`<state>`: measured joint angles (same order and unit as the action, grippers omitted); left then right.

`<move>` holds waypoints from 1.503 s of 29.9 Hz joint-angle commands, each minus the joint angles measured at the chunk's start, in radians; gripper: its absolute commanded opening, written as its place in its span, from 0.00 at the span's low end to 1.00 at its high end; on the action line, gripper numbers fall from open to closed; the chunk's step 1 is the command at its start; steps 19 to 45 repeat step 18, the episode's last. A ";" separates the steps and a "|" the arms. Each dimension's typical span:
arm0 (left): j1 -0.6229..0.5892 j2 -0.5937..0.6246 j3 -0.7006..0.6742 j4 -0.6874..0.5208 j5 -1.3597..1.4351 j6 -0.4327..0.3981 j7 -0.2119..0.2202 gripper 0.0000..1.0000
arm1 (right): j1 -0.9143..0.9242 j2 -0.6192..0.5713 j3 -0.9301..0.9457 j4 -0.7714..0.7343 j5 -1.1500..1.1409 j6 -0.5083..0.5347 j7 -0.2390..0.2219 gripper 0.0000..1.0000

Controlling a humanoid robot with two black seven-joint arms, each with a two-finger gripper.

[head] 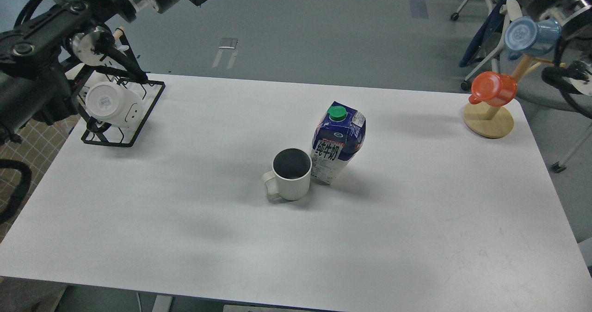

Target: Place cup and milk with both arms

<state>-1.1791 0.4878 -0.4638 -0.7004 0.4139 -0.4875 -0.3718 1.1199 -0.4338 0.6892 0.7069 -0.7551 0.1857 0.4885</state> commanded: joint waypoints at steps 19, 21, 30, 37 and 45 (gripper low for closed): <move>0.096 -0.265 -0.042 0.369 -0.121 -0.001 -0.010 0.98 | -0.014 0.399 0.047 -0.346 0.261 0.070 0.000 1.00; 0.096 -0.265 -0.042 0.369 -0.121 -0.001 -0.010 0.98 | -0.014 0.399 0.047 -0.346 0.261 0.070 0.000 1.00; 0.096 -0.265 -0.042 0.369 -0.121 -0.001 -0.010 0.98 | -0.014 0.399 0.047 -0.346 0.261 0.070 0.000 1.00; 0.096 -0.265 -0.042 0.369 -0.121 -0.001 -0.010 0.98 | -0.014 0.399 0.047 -0.346 0.261 0.070 0.000 1.00; 0.096 -0.265 -0.042 0.369 -0.121 -0.001 -0.010 0.98 | -0.014 0.399 0.047 -0.346 0.261 0.070 0.000 1.00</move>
